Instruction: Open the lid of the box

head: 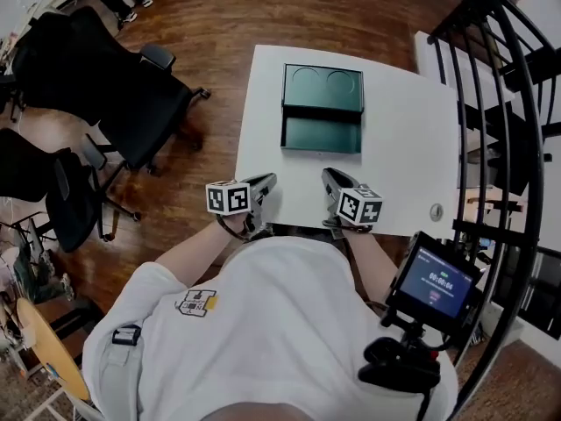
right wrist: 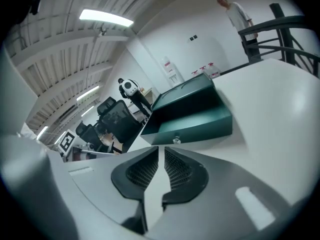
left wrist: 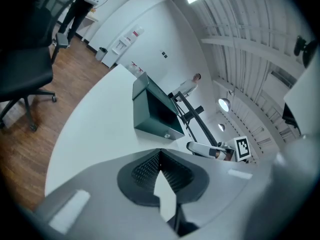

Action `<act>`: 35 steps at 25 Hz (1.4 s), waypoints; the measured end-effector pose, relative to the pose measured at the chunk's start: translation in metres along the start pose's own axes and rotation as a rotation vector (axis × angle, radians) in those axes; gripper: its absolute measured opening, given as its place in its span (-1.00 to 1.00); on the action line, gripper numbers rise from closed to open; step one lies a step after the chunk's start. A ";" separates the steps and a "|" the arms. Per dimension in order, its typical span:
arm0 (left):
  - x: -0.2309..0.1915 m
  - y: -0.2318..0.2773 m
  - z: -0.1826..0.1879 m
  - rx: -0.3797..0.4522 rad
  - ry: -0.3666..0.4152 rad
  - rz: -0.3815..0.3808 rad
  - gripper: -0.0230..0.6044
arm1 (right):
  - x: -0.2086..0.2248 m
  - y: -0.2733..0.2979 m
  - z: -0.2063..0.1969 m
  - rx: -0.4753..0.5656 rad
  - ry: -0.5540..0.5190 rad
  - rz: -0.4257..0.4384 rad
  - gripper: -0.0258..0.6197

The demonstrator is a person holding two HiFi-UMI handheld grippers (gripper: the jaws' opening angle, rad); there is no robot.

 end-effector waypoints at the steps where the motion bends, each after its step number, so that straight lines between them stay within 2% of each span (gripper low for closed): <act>1: 0.004 -0.003 -0.006 -0.010 0.005 -0.015 -0.93 | -0.004 -0.014 -0.004 0.023 0.005 0.002 -0.85; 6: 0.020 0.003 -0.032 -0.092 0.028 -0.066 -0.92 | -0.003 -0.072 -0.025 0.076 0.033 -0.030 -0.92; 10: 0.038 0.010 -0.036 -0.062 0.018 -0.067 -0.92 | 0.008 -0.094 -0.030 0.062 -0.005 -0.024 -0.92; 13: 0.052 0.021 -0.036 -0.020 -0.003 -0.065 -0.93 | 0.019 -0.097 -0.023 0.045 -0.048 -0.001 -0.92; 18: 0.056 0.031 -0.037 -0.003 0.025 -0.027 -0.93 | 0.026 -0.090 -0.010 0.044 -0.073 0.026 -0.92; 21: 0.060 0.029 -0.037 0.011 0.027 -0.031 -0.92 | 0.022 -0.086 -0.009 0.041 -0.094 0.044 -0.92; 24: 0.064 0.027 -0.040 0.014 0.005 -0.042 -0.92 | 0.019 -0.084 -0.012 0.031 -0.100 0.050 -0.92; 29: 0.057 0.021 -0.038 0.012 0.026 -0.014 -0.93 | 0.016 -0.083 -0.014 0.022 -0.105 0.050 -0.92; 35: 0.061 0.018 -0.038 0.008 0.013 -0.037 -0.93 | 0.015 -0.081 -0.010 0.021 -0.114 0.040 -0.92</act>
Point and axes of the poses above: the fingertips, and each gripper's own axes: y forward along the fingers, x to its right, z out of its top, the point moved 3 cm from there along -y, backward along the fingers, and after that the axes turned 8 degrees about x, right-handed, at the moved point
